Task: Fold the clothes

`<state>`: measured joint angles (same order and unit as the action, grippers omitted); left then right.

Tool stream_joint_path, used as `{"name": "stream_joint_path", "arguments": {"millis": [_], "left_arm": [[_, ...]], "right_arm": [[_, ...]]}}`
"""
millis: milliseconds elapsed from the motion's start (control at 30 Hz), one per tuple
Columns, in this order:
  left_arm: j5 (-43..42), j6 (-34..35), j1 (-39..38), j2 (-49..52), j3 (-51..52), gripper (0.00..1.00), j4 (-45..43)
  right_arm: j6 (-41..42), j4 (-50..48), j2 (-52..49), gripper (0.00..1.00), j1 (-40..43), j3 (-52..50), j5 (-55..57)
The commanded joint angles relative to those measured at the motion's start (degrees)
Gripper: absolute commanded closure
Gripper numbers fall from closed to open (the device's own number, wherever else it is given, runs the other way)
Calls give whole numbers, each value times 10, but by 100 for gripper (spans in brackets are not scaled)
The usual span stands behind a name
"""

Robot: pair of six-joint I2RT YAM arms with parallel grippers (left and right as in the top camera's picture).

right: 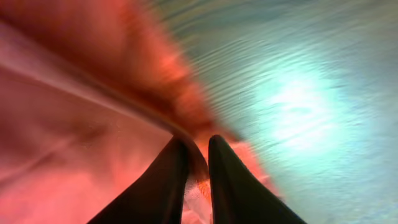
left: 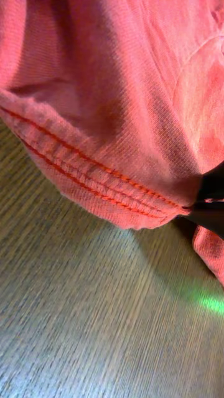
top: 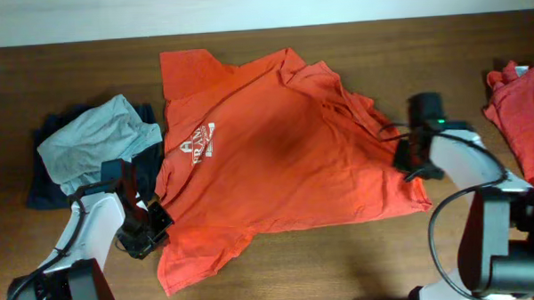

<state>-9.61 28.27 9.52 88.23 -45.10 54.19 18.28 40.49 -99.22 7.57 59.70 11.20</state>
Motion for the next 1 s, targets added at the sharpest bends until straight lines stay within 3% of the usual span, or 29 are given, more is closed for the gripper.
{"name": "stream_joint_path", "arguments": {"millis": [0,267,367,433,500,633,700,967], "left_arm": [[0,-10,4,-10,3,99,1],[0,-10,4,-10,3,99,2],[0,-16,4,-10,3,100,4],[0,-16,4,-10,3,99,4],[0,-16,4,-10,3,97,4],[-20,-50,4,-10,3,79,7],[-26,-97,4,-11,0,74,10],[-79,-146,3,-57,-29,64,14]], "right_arm": [[22,-10,-1,82,45,11,-3],[22,-42,-2,84,98,11,-33],[-12,-46,-1,84,100,22,-143],[-64,-54,-1,76,93,33,-229],[-75,-56,-2,56,75,45,-291],[-101,-78,-2,33,19,49,-285],[-110,-116,-2,28,-12,49,-270],[-120,-221,-35,27,-61,49,-218]]}}
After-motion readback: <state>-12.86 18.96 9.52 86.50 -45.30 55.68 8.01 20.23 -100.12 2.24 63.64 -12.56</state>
